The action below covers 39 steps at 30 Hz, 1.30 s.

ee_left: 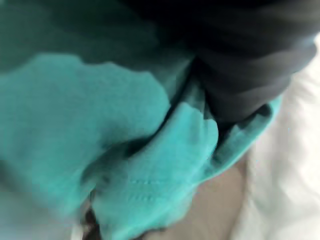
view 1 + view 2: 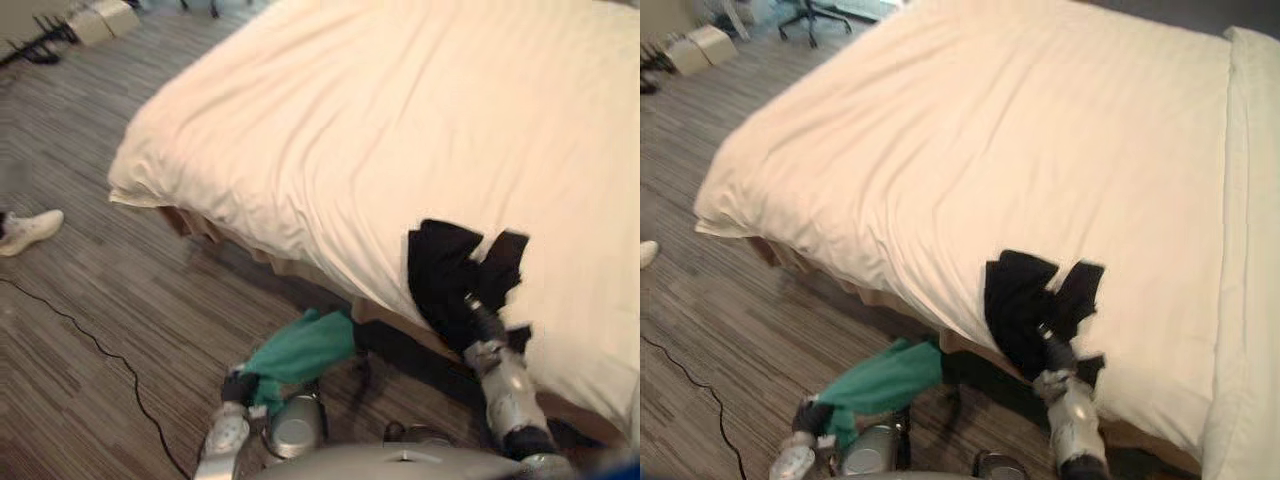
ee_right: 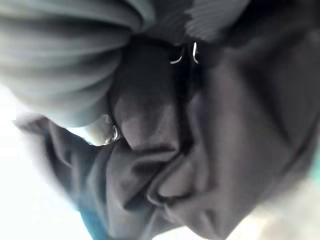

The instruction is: Tidy the bed and pick cloth on bed and put in laundry

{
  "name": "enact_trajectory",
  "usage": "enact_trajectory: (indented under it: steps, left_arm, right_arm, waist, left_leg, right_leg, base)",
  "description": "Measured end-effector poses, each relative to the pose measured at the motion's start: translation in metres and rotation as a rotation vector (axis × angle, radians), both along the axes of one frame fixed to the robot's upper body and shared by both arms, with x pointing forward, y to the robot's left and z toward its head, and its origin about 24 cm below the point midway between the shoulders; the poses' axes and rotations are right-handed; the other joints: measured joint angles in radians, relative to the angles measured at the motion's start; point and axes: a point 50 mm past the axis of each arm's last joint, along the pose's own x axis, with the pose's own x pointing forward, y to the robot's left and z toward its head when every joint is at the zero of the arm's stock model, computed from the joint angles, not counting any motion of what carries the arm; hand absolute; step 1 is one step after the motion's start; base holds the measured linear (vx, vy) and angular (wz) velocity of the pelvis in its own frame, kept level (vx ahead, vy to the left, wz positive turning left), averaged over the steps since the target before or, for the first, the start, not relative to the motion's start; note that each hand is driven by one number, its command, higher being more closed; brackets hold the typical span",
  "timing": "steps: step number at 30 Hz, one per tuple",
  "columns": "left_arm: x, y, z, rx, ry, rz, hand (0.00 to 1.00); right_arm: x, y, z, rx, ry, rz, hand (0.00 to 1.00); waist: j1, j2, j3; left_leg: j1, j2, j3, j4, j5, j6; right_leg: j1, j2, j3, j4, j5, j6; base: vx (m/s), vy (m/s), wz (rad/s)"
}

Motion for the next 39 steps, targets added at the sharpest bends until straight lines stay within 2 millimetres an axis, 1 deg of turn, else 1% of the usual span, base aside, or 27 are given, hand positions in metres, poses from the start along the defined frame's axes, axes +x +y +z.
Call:
enact_trajectory:
  steps: [2,5,6,7,8,9,10,11,14,16,17,18,20,21,22,23,24,25,26,27,30,31,32,33,35,36,39]
  left_arm:
    - [0.001,-0.005,0.0,-0.003,-0.025,0.011,1.0]
    - [0.001,-0.019,0.0,-0.035,-0.063,0.025,1.0]
    - [0.001,-0.015,0.001,-0.026,-0.072,0.043,1.0]
    - [0.005,-0.014,0.002,-0.016,-0.079,0.026,1.0]
    - [0.006,-0.014,0.001,-0.014,-0.068,0.014,1.0]
    - [0.007,-0.012,-0.002,-0.011,-0.047,0.011,1.0]
    - [0.007,-0.01,-0.002,-0.004,-0.041,0.004,1.0]
    - [0.007,-0.013,-0.004,-0.01,-0.026,-0.008,1.0]
    - [0.011,-0.025,-0.008,-0.048,0.018,-0.077,1.0]
    - [0.018,-0.029,-0.01,-0.052,0.047,-0.152,1.0]
    - [0.022,-0.029,-0.013,-0.061,0.071,-0.184,1.0]
    - [0.022,-0.025,-0.016,-0.064,0.102,-0.205,1.0]
    - [0.02,-0.02,-0.019,-0.063,0.134,-0.236,1.0]
    - [0.015,-0.015,-0.02,-0.063,0.148,-0.241,1.0]
    - [0.009,-0.009,-0.022,-0.062,0.175,-0.229,1.0]
    - [0.008,-0.007,-0.023,-0.065,0.189,-0.216,1.0]
    - [0.009,-0.001,-0.023,-0.071,0.195,-0.206,1.0]
    - [0.008,-0.006,-0.026,-0.108,0.211,-0.198,1.0]
    - [0.004,-0.009,-0.029,-0.132,0.231,-0.183,1.0]
    - [0.004,-0.012,-0.029,-0.15,0.23,-0.169,1.0]
    - [-0.006,-0.019,-0.033,-0.205,0.231,-0.118,1.0]
    - [-0.01,-0.012,-0.033,-0.21,0.226,-0.076,1.0]
    - [-0.013,-0.009,-0.032,-0.21,0.219,-0.063,1.0]
    - [-0.013,-0.017,-0.033,-0.238,0.202,-0.052,1.0]
    - [-0.017,-0.022,-0.034,-0.267,0.187,-0.033,1.0]
    - [-0.027,-0.018,-0.034,-0.271,0.169,-0.019,1.0]
    - [-0.027,-0.018,-0.034,-0.271,0.169,-0.019,1.0]
  right_arm:
    - [-0.022,0.018,-0.013,0.043,0.076,0.099,1.0]
    - [-0.035,0.029,-0.021,0.022,0.143,0.268,1.0]
    - [-0.028,0.039,-0.019,0.029,0.13,0.326,1.0]
    - [-0.021,0.047,-0.016,0.047,0.113,0.361,1.0]
    - [-0.022,0.051,-0.018,0.06,0.128,0.364,1.0]
    - [-0.027,0.051,-0.023,0.06,0.174,0.373,1.0]
    - [-0.027,0.049,-0.024,0.052,0.19,0.384,1.0]
    - [-0.035,0.044,-0.029,0.04,0.237,0.385,1.0]
    - [-0.048,0.02,-0.037,-0.015,0.333,0.309,1.0]
    - [-0.053,0.005,-0.041,-0.041,0.363,0.235,1.0]
    - [-0.055,-0.008,-0.041,-0.05,0.357,0.164,1.0]
    - [-0.061,-0.02,-0.042,-0.06,0.364,0.092,1.0]
    - [-0.079,-0.034,-0.044,-0.08,0.375,0.022,1.0]
    - [-0.094,-0.042,-0.046,-0.09,0.385,-0.017,1.0]
    - [-0.101,-0.046,-0.045,-0.087,0.37,-0.04,1.0]
    - [-0.102,-0.045,-0.045,-0.079,0.363,-0.045,1.0]
    - [-0.104,-0.039,-0.046,-0.055,0.355,-0.044,1.0]
    - [-0.108,-0.04,-0.047,-0.047,0.363,-0.06,1.0]
    - [-0.109,-0.039,-0.047,-0.042,0.368,-0.066,1.0]
    - [-0.108,-0.04,-0.047,-0.045,0.369,-0.064,1.0]
    - [-0.105,-0.035,-0.047,-0.042,0.369,-0.047,1.0]
    - [-0.103,-0.026,-0.048,-0.036,0.371,-0.022,1.0]
    - [-0.103,-0.023,-0.048,-0.035,0.377,-0.008,1.0]
    - [-0.103,-0.021,-0.049,-0.034,0.385,0.004,1.0]
    - [-0.101,-0.026,-0.047,-0.053,0.382,0.014,1.0]
    - [-0.106,-0.01,-0.049,-0.033,0.4,0.075,1.0]
    - [-0.106,-0.01,-0.049,-0.033,0.4,0.075,1.0]
  waist:
    - [-0.007,-0.02,-0.016]
    - [-0.013,0.047,-0.04]
    - [-0.005,0.055,-0.04]
    - [-0.016,0.035,-0.043]
    - [-0.024,0.023,-0.043]
    - [-0.018,-0.017,-0.044]
    - [-0.016,-0.025,-0.041]
    - [-0.023,-0.002,-0.042]
    - [-0.034,0.018,-0.055]
    - [-0.038,0.031,-0.052]
    - [-0.043,0.036,-0.043]
    - [-0.057,0.042,-0.036]
    - [-0.075,0.044,-0.024]
    - [-0.076,0.044,-0.023]
    - [-0.071,0.038,-0.026]
    - [-0.076,0.03,-0.026]
    - [-0.093,0.008,-0.034]
    - [-0.099,0.021,-0.032]
    - [-0.106,0.009,-0.036]
    - [-0.108,0.015,-0.034]
    - [-0.091,0.022,-0.046]
    - [-0.087,-0.012,-0.055]
    - [-0.074,-0.015,-0.067]
    - [-0.072,0.004,-0.078]
    - [-0.066,0.015,-0.089]
    - [-0.06,0.01,-0.125]
    - [-0.06,0.01,-0.125]
  left_leg:
    - [-0.011,-0.019,0.206,0.109,-0.031,0.054]
    - [-0.013,-0.043,0.192,0.118,-0.026,0.152]
    - [-0.01,-0.059,0.132,0.094,-0.004,0.147]
    - [-0.011,-0.087,0.162,0.076,-0.065,0.14]
    - [-0.011,-0.092,0.203,0.085,-0.099,0.158]
    - [-0.007,-0.079,0.33,0.176,-0.197,0.149]
    - [0.0,-0.058,0.372,0.228,-0.231,0.16]
    - [0.016,-0.043,0.396,0.275,-0.252,0.158]
    - [0.099,-0.154,0.257,0.17,-0.24,0.2]
    - [0.135,-0.188,0.156,0.137,-0.243,0.2]
    - [0.153,-0.194,0.09,0.126,-0.241,0.203]
    - [0.17,-0.195,0.015,0.125,-0.241,0.194]
    - [0.21,-0.198,-0.064,0.105,-0.244,0.179]
    - [0.243,-0.203,-0.113,0.083,-0.249,0.169]
    - [0.265,-0.197,-0.116,0.071,-0.291,0.123]
    - [0.256,-0.178,-0.053,0.096,-0.333,0.097]
    - [0.218,-0.15,0.044,0.165,-0.355,0.113]
    - [0.226,-0.173,0.03,0.162,-0.339,0.194]
    - [0.228,-0.189,0.0,0.167,-0.338,0.191]
    - [0.235,-0.191,-0.01,0.168,-0.338,0.19]
    - [0.264,-0.195,-0.019,0.219,-0.357,0.11]
    - [0.217,-0.201,-0.009,0.329,-0.39,0.068]
    - [0.215,-0.192,0.006,0.318,-0.413,0.092]
    - [0.24,-0.129,0.004,0.204,-0.359,0.05]
    - [0.272,-0.129,0.022,0.168,-0.33,0.087]
    - [0.321,-0.109,0.001,-0.012,-0.208,0.059]
    - [0.321,-0.109,0.0,-0.012,-0.208,0.059]
  right_leg:
    - [0.055,-0.048,-0.158,0.011,0.002,0.028]
    - [0.033,-0.08,-0.31,0.258,-0.009,0.028]
    - [0.027,-0.056,-0.315,0.156,-0.036,0.026]
    - [0.029,-0.089,-0.366,0.051,0.053,0.052]
    - [0.057,-0.101,-0.408,0.05,0.04,0.072]
    - [0.095,-0.149,-0.494,0.053,0.042,0.079]
    - [0.119,-0.165,-0.533,0.075,0.043,0.08]
    - [0.158,-0.18,-0.59,0.131,0.043,0.08]
    - [0.183,-0.301,-0.623,0.383,0.127,0.043]
    - [0.133,-0.366,-0.56,0.606,0.122,-0.063]
    - [0.053,-0.343,-0.446,0.685,0.079,-0.098]
    - [-0.024,-0.259,-0.281,0.686,0.042,-0.028]
    - [-0.068,-0.165,-0.13,0.629,0.003,0.053]
    - [-0.098,-0.106,-0.045,0.549,-0.012,0.076]
    - [-0.125,-0.029,0.071,0.411,-0.021,0.089]
    - [-0.131,-0.009,0.12,0.345,-0.019,0.086]
    - [-0.132,0.007,0.174,0.261,-0.016,0.085]
    - [-0.139,0.027,0.233,0.217,-0.011,0.088]
    - [-0.138,0.033,0.271,0.2,0.004,0.061]
    - [-0.137,0.04,0.278,0.193,0.012,0.044]
    - [-0.126,0.074,0.267,0.106,0.113,-0.027]
    - [-0.088,0.03,0.268,0.087,0.127,-0.04]
    - [-0.08,0.018,0.278,0.079,0.127,-0.04]
    - [-0.061,0.027,0.281,0.074,0.123,-0.039]
    - [-0.046,0.023,0.271,0.069,0.117,-0.027]
    - [-0.03,0.073,0.267,-0.046,0.15,-0.03]
    - [-0.029,0.073,0.267,-0.045,0.15,-0.03]
  base:
    - [0.25,0.089,2.29]
    - [0.06,0.233,2.22]
    - [-0.11,0.307,2.16]
    - [-0.05,0.265,1.92]
    - [0.04,0.163,1.85]
    - [0.15,0.093,1.34]
    - [0.23,0.119,1.51]
    - [0.22,0.274,1.56]
    - [0.17,0.406,1.43]
    - [0.07,0.365,1.44]
    - [-0.05,0.312,1.78]
    - [-0.08,0.322,1.92]
    - [-0.12,0.269,1.65]
    - [-0.17,0.227,1.48]
    - [-0.14,0.147,1.13]
    - [-0.11,0.068,1.07]
    - [-0.05,0.063,1.12]
    - [0.02,0.058,1.25]
    - [0.1,0.057,0.98]
    - [0.19,0.042,0.71]
    - [0.22,0.021,0.37]
    - [0.13,-0.076,0.13]
    - [0.09,-0.262,0.07]
    - [0.03,-0.246,-0.01]
    - [0.05,-0.081,0.07]
    - [0.04,0.032,0.06]
    - [0.0,0.0,0.0]
